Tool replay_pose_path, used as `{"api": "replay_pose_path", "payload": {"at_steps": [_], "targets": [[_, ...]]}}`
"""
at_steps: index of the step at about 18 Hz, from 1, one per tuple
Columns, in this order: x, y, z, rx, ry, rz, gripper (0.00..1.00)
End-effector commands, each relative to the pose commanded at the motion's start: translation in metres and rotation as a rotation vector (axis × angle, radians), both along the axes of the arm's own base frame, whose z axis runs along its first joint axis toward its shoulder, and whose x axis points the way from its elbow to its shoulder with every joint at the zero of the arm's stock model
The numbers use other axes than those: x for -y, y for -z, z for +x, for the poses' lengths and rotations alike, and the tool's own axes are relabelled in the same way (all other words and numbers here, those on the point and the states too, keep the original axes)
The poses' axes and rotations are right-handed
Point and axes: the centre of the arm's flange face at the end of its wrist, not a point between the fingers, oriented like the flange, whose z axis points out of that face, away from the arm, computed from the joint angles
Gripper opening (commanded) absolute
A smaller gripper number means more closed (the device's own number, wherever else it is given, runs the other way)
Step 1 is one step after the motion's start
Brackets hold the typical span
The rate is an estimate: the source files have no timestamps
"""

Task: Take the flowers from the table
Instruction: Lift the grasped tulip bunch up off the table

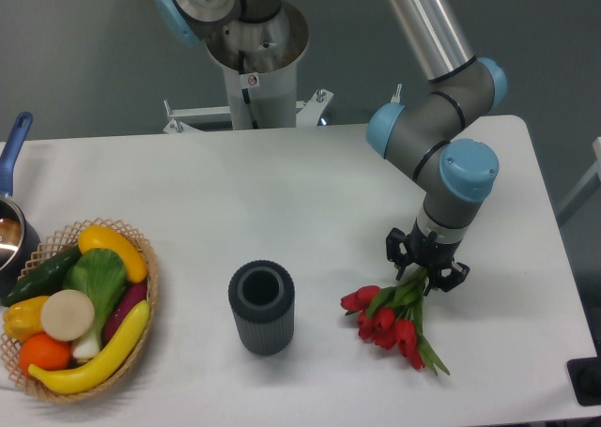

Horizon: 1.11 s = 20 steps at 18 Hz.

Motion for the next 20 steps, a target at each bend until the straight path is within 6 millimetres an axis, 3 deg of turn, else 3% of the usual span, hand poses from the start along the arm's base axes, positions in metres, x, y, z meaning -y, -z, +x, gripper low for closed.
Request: {"api": "replay_pose_path", "payload": {"at_steps": [7, 13, 14, 20], "targets": [[0.001, -0.003, -0.003, -0.002, -0.023, 0.003, 0.25], [0.0, -0.007, -0.004, -0.007, -0.032, 0.006, 0.24], [0.001, -0.011, -0.005, -0.013, -0.033, 0.011, 0.24], [0.006, -0.08, -0.016, -0.116, -0.05, 0.065, 0.24]]}}
